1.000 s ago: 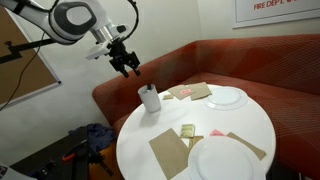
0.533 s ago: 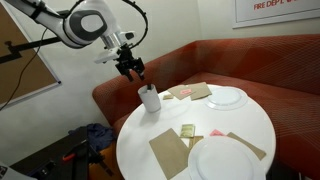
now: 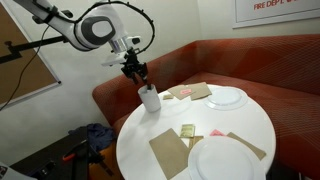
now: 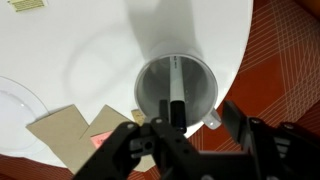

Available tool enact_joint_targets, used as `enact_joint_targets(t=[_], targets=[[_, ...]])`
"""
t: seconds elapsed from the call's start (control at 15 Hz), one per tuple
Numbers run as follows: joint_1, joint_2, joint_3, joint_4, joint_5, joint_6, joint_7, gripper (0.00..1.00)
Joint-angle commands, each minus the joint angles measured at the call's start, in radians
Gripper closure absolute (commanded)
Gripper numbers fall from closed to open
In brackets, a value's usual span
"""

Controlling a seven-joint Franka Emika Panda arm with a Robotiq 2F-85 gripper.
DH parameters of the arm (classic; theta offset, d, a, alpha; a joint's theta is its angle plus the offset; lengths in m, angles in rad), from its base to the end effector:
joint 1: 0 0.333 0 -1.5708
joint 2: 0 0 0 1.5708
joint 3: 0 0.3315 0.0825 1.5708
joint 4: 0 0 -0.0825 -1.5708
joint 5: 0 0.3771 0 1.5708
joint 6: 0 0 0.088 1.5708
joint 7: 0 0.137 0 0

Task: Remove the marker from the mug cup and place it on the table

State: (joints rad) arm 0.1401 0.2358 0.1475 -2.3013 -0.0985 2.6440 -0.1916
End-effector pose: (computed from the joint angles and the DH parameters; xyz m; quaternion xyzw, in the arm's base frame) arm 0.5193 0.1556 0.2472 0.9599 0.2746 0.0556 0.0061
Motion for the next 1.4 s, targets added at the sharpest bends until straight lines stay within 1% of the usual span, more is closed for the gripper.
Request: enact_joint_targets(t=[0.0,0.27,0.33,0.6,1.07,1.33], targets=[[-0.012,0.028,0.012,0.032,0.019,-0.024,-0.024,0.46],[-0.014,0.051,0.011,0.030,0.012,0.011,-0.025,0.41],[-0.014,0.053,0.012,0.027,0.013,0.019,-0.026,0.41],[-0.018,0.065,0.014,0.024,0.018,0.046,-0.026,0.46],[-0.028,0.077,0.012,0.030,0.022,0.051,-0.027,0.49],[-0.038,0.087,0.017,0.038,0.034,0.069,-0.031,0.54]])
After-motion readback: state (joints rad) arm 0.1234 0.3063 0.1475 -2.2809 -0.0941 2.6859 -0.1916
